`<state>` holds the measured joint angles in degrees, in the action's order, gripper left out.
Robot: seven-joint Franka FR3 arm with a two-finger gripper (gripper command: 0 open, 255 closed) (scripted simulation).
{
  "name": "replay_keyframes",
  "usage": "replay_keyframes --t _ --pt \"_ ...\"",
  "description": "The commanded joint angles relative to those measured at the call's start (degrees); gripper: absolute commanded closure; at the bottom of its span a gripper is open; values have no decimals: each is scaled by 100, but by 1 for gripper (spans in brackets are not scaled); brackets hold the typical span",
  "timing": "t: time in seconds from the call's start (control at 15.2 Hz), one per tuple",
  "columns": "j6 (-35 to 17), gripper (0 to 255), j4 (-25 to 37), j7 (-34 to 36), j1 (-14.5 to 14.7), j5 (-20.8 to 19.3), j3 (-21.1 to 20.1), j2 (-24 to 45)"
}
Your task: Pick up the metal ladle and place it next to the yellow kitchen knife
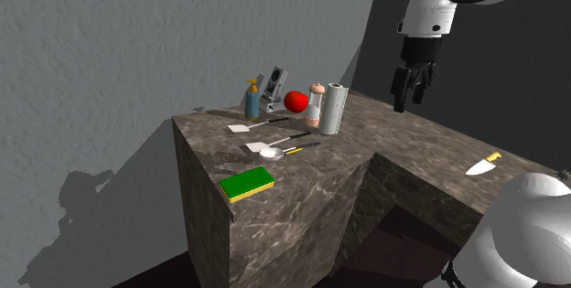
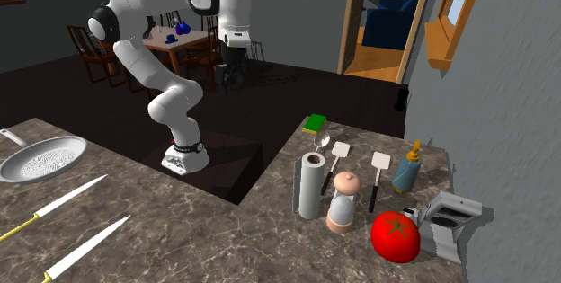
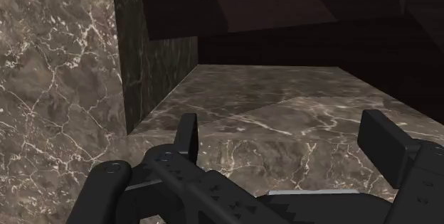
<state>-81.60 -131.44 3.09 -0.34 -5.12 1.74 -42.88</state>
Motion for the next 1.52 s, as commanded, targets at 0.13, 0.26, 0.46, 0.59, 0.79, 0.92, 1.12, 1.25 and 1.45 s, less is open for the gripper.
replay_keyframes --t 0.13,0.26,0.46,0.59,0.79,0.92,1.12,1.25,1.45 --pt "-421 0 -142 -576 142 -166 203 177" --pt "-848 0 -248 -1139 284 -308 402 390" --pt "-1491 0 -342 -1969 500 -470 685 772" --pt "-1914 0 -364 -2515 649 -540 861 1062" --pt "-2533 0 -340 -3332 881 -585 1104 1539" --pt "-2928 0 -292 -3881 1037 -569 1246 1877" --pt "-3488 0 -177 -4715 1277 -476 1428 2403" --pt "-3834 0 -78 -5281 1437 -369 1527 2759" --pt "-4309 0 97 -6149 1655 -140 1619 3293"
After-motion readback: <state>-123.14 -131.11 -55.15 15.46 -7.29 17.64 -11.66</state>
